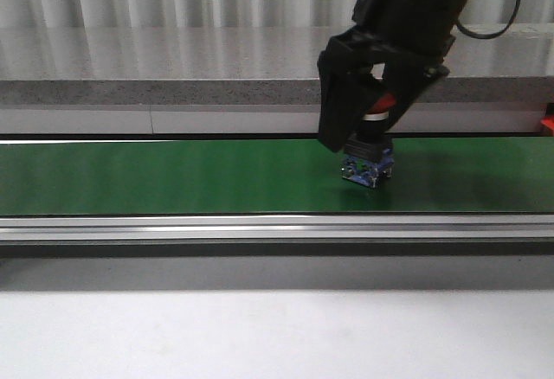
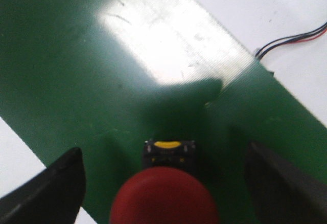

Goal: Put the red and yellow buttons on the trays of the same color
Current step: 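Lift the red button into the red tray and open the right gripper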

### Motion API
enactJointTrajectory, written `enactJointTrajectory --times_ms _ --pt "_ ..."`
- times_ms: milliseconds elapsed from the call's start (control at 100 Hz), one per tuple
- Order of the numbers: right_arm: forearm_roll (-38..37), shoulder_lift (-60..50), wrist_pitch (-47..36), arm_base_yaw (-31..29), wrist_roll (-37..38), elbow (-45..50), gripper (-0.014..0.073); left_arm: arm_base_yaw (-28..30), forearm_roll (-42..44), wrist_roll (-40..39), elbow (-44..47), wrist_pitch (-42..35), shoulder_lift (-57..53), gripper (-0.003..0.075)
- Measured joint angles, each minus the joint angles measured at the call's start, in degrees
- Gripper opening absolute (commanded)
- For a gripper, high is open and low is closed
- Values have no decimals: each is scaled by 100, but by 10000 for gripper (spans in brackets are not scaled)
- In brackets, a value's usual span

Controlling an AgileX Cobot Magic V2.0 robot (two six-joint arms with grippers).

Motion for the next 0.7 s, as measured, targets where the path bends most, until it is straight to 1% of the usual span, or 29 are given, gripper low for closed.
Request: enactJointTrajectory --times_ms 30,50,60,110,160,210,250,350,470,610,700 --pt "-13 56 103 0 0 -10 430 0 0 0 0 0 0 -21" --pt "-38 62 142 0 0 -10 372 0 0 0 0 0 0 -21" --pt "-39 81 180 0 0 -10 372 0 0 0 0 0 0 -21" --pt "-114 93 293 0 12 -10 265 0 0 0 0 0 0 -21" --pt "-183 93 411 9 25 -23 198 0 0 0 0 0 0 -21" --pt "-238 93 525 9 50 -80 159 0 0 0 0 0 0 -21" --pt "-299 93 632 9 92 -130 147 0 0 0 0 0 0 -21" --pt "-476 93 864 -1 203 -410 148 0 0 0 0 0 0 -21" --pt "-651 93 1085 -178 259 -899 148 0 0 0 0 0 0 -21" --pt "-697 93 1165 -756 301 -1419 148 0 0 0 0 0 0 -21" --pt "-697 93 1085 -1337 388 -1592 148 0 0 0 0 0 0 -21"
